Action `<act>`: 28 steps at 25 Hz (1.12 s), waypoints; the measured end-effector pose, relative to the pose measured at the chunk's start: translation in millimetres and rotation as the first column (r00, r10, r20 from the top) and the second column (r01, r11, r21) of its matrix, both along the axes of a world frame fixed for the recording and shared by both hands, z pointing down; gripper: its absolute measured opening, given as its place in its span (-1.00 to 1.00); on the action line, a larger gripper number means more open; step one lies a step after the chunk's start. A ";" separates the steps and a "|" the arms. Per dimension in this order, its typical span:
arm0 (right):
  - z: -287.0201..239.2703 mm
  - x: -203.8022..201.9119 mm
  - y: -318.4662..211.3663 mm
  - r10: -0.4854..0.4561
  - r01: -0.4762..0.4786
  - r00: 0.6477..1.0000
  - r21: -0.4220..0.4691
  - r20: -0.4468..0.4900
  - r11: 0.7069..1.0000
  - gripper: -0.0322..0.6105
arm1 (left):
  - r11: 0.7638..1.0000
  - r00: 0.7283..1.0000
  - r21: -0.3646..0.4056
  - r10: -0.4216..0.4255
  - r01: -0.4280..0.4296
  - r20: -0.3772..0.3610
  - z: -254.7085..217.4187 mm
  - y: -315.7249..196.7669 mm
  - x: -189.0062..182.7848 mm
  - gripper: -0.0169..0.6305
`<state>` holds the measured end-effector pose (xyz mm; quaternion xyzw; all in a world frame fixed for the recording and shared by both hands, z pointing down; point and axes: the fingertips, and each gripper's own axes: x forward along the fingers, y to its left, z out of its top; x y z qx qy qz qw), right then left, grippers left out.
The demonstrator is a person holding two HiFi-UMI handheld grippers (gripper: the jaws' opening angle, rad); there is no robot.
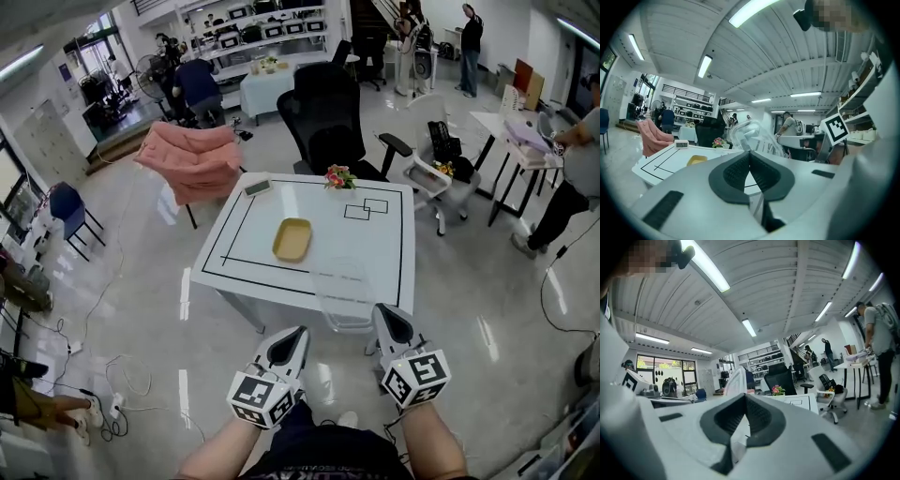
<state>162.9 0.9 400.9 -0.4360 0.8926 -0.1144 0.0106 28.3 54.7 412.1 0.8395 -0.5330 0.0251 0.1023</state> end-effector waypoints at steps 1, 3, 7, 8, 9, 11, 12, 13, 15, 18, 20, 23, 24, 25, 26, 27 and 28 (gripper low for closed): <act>1.2 1.3 3.7 -0.006 0.006 1.000 -0.002 0.000 1.000 -0.89 | 1.000 1.000 0.000 -0.006 0.006 0.001 0.5 5.3 1.6 -0.94; 2.5 4.2 8.8 -0.017 0.017 1.000 -0.001 -0.001 1.000 -0.89 | 1.000 1.000 0.002 -0.018 0.018 0.000 1.6 12.7 4.6 -0.94; -0.2 10.3 13.6 -0.025 0.025 1.000 0.012 -0.001 1.000 -0.89 | 0.999 1.000 0.015 -0.028 0.028 -0.002 1.2 17.6 10.5 -0.94; -1.5 11.6 14.4 -0.025 0.025 1.000 0.015 -0.001 1.000 -0.89 | 0.999 1.000 0.018 -0.027 0.027 -0.001 0.5 18.2 12.0 -0.94; -3.1 12.7 15.0 -0.025 0.025 1.000 0.017 0.000 1.000 -0.89 | 0.999 1.000 0.022 -0.024 0.024 -0.001 -0.7 18.5 13.4 -0.94; -7.1 14.5 15.7 -0.022 0.022 1.000 0.021 0.002 1.000 -0.89 | 0.999 1.000 0.030 -0.018 0.018 0.001 -4.9 18.1 15.5 -0.94; -9.4 15.1 16.3 -0.020 0.020 1.000 0.023 0.004 1.000 -0.89 | 0.999 1.000 0.034 -0.015 0.015 0.002 -7.3 18.0 16.3 -0.94; -11.5 15.6 17.0 -0.018 0.018 1.000 0.025 0.005 1.000 -0.89 | 0.999 1.000 0.038 -0.013 0.012 0.002 -9.7 17.9 17.0 -0.94; -14.8 16.3 17.6 -0.016 0.016 1.000 0.032 0.006 0.999 -0.89 | 0.999 1.000 0.047 -0.009 0.009 0.003 -13.6 16.8 18.2 -0.94; -16.0 17.0 16.5 -0.014 0.014 1.000 0.037 0.007 0.999 -0.89 | 0.998 1.000 0.056 -0.006 0.005 0.006 -16.5 14.3 19.3 -0.94; -16.0 17.0 17.0 -0.012 0.012 1.000 0.036 0.008 0.999 -0.89 | 0.998 1.000 0.060 -0.004 0.004 0.008 -17.8 14.4 19.3 -0.94; -17.1 15.8 18.8 -0.012 0.012 1.000 0.038 0.007 0.999 -0.89 | 0.998 1.000 0.062 -0.003 0.002 0.008 -18.8 16.0 18.7 -0.94; -17.4 15.5 19.8 -0.012 0.011 1.000 0.038 0.007 0.999 -0.89 | 0.998 1.000 0.062 -0.002 0.001 0.007 -18.9 17.1 18.6 -0.94; -17.6 15.3 20.8 -0.011 0.011 1.000 0.038 0.006 0.999 -0.89 | 0.998 1.000 0.062 -0.001 0.001 0.007 -19.0 18.2 18.5 -0.94; -17.8 15.3 21.6 -0.011 0.010 1.000 0.038 0.006 0.999 -0.89 | 0.998 1.000 0.062 -0.001 0.000 0.007 -19.3 19.1 18.5 -0.94; -18.2 15.3 22.2 -0.010 0.010 1.000 0.038 0.006 0.999 -0.89 | 0.998 1.000 0.063 0.000 0.000 0.006 -19.8 19.7 18.5 -0.94; -18.4 15.1 22.6 -0.010 0.010 1.000 0.038 0.006 0.999 -0.89 | 0.998 1.000 0.064 0.000 0.000 0.005 -20.2 20.0 18.4 -0.94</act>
